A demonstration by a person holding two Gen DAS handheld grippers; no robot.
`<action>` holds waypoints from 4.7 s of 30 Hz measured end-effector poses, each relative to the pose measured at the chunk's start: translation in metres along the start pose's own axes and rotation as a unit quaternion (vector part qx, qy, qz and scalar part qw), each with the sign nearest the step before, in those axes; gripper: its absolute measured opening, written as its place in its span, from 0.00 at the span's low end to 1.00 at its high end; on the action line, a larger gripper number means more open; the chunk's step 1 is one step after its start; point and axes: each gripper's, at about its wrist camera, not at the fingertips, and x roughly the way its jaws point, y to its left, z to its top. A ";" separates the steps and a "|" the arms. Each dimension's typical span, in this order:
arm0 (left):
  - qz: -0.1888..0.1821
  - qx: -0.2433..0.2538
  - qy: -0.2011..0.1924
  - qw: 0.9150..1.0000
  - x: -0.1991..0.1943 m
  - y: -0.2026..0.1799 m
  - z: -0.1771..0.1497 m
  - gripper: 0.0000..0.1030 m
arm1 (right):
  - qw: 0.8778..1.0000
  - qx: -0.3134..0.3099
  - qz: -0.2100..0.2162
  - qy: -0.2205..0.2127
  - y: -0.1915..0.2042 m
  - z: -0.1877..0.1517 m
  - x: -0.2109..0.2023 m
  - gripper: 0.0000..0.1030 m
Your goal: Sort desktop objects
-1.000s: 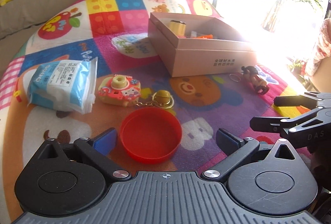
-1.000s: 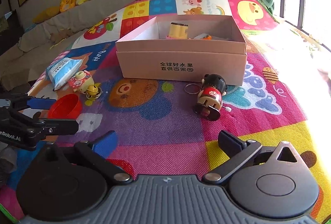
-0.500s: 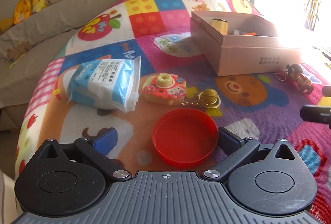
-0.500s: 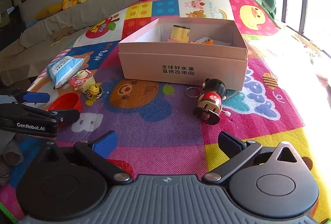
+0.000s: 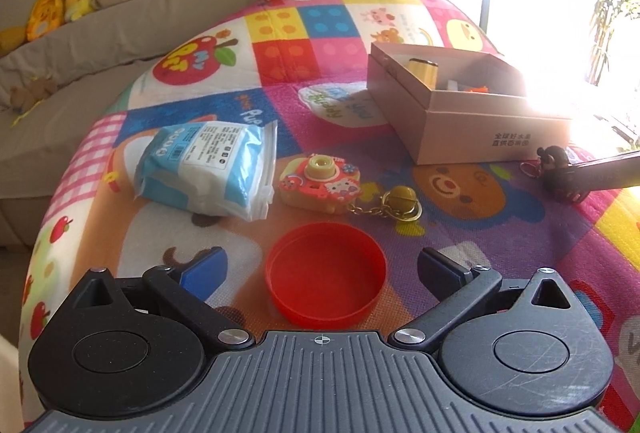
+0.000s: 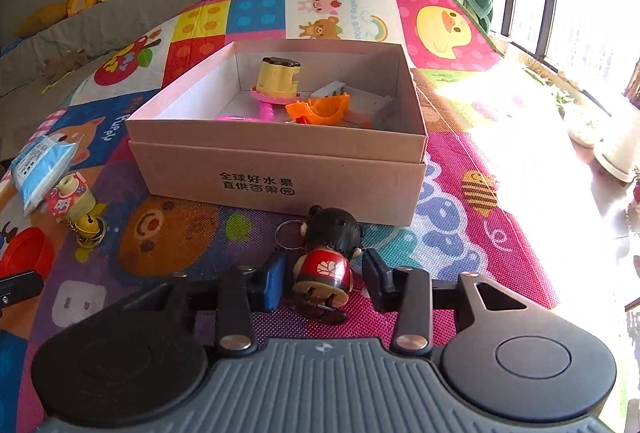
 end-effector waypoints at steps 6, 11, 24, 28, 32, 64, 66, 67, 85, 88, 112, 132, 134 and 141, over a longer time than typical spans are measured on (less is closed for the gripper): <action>0.005 0.001 0.007 1.000 0.006 -0.005 0.003 0.96 | 0.999 -0.027 0.016 -0.013 0.003 0.002 -0.029 0.29; 0.004 -0.018 0.016 1.000 0.007 -0.001 0.002 0.80 | 0.998 -0.021 0.051 -0.037 -0.006 0.016 -0.079 0.29; -0.062 0.056 -0.142 0.986 -0.042 -0.043 0.109 0.67 | 0.976 0.012 0.033 -0.213 -0.031 0.054 -0.174 0.29; -0.077 0.082 -0.183 0.977 -0.031 -0.069 0.151 0.67 | 0.977 0.014 0.021 -0.211 -0.037 0.048 -0.170 0.29; -0.107 0.067 -0.182 0.975 -0.003 -0.084 0.190 0.70 | 0.980 0.010 0.007 -0.199 -0.043 0.045 -0.161 0.29; -0.045 -0.060 -0.100 0.992 0.007 0.030 0.013 0.97 | 0.990 -0.027 -0.083 -0.110 0.014 0.149 0.017 0.33; -0.039 -0.059 -0.101 0.992 0.007 0.029 0.013 0.97 | 0.992 -0.041 -0.053 -0.107 0.025 0.140 0.013 0.33; -0.036 -0.061 -0.100 0.992 0.007 0.030 0.013 0.98 | 0.992 -0.052 -0.040 -0.112 0.032 0.133 0.009 0.34; 0.067 -0.187 -0.101 0.975 0.005 0.079 0.015 1.00 | 0.961 -0.223 0.156 -0.044 0.145 0.032 -0.011 0.63; 0.073 -0.191 -0.097 0.974 0.007 0.080 0.015 1.00 | 0.958 -0.229 0.167 -0.045 0.150 0.033 -0.009 0.63; 0.076 -0.223 -0.098 0.967 0.009 0.092 0.013 1.00 | 0.963 -0.185 0.195 0.032 0.146 0.028 0.020 0.43; 0.083 -0.133 -0.094 0.983 0.012 0.064 0.020 1.00 | 0.993 -0.080 0.047 -0.070 0.022 0.003 -0.038 0.77; 0.091 -0.104 -0.097 0.986 0.013 0.062 0.027 1.00 | 0.995 -0.058 0.050 -0.064 0.015 -0.006 -0.040 0.82; 0.105 -0.082 -0.046 0.990 0.049 0.087 0.060 1.00 | 0.998 0.002 0.039 -0.041 -0.009 -0.029 -0.033 0.89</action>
